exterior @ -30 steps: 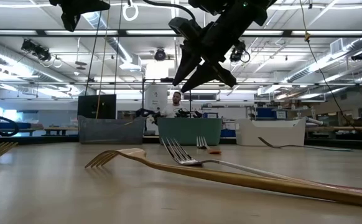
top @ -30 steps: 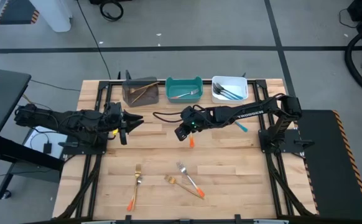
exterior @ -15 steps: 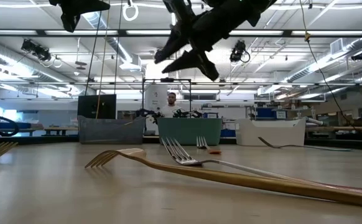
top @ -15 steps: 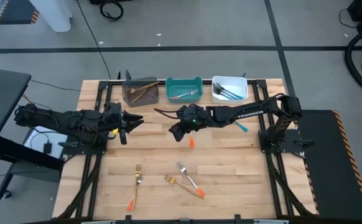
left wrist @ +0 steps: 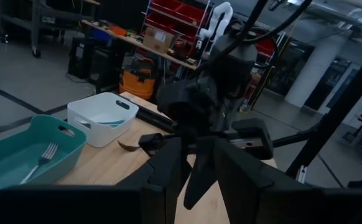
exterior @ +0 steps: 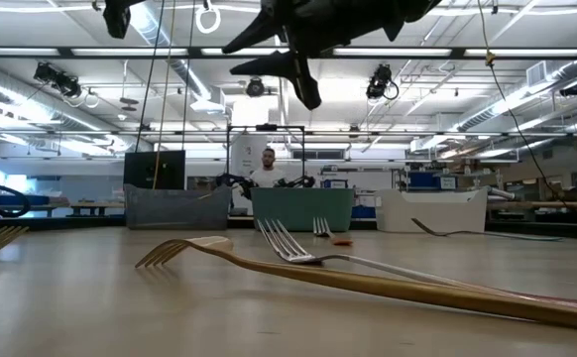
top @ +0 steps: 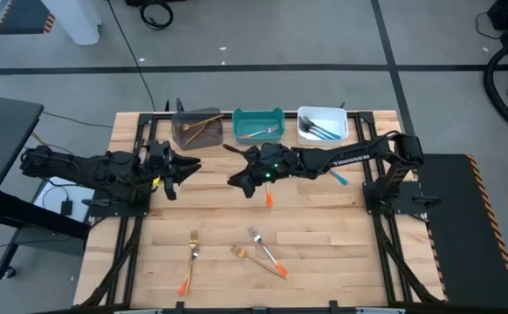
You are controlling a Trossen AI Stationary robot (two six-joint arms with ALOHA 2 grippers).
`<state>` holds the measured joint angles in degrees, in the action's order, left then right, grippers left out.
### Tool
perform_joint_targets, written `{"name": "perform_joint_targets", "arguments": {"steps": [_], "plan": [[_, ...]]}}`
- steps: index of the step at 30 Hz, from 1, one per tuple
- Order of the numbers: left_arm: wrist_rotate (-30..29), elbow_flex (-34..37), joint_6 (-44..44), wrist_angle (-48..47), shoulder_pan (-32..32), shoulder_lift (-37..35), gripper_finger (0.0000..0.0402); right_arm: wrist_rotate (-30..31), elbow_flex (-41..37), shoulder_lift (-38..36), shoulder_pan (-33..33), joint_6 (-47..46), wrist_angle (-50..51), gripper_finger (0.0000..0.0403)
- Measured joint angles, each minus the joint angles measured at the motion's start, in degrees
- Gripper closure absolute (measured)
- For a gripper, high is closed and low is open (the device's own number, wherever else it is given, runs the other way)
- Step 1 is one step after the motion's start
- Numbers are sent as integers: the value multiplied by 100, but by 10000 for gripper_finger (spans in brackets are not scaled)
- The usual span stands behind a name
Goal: Sort silverware by color (type)
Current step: Put the orange fork into the blue bin
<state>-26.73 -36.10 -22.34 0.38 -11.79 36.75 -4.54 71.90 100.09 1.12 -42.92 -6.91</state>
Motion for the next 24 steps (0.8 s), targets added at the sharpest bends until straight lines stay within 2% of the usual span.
{"name": "perform_joint_targets", "arguments": {"steps": [15,20,24], "plan": [[2,0,163,437,-2,-80,296,12,0,0,138,-144,73,283],[3,0,500,456,-2,-589,296,-253,0,0,323,-166,51,283],[0,-2,550,25,-2,-1244,296,-497,0,0,454,-67,135,283]]}}
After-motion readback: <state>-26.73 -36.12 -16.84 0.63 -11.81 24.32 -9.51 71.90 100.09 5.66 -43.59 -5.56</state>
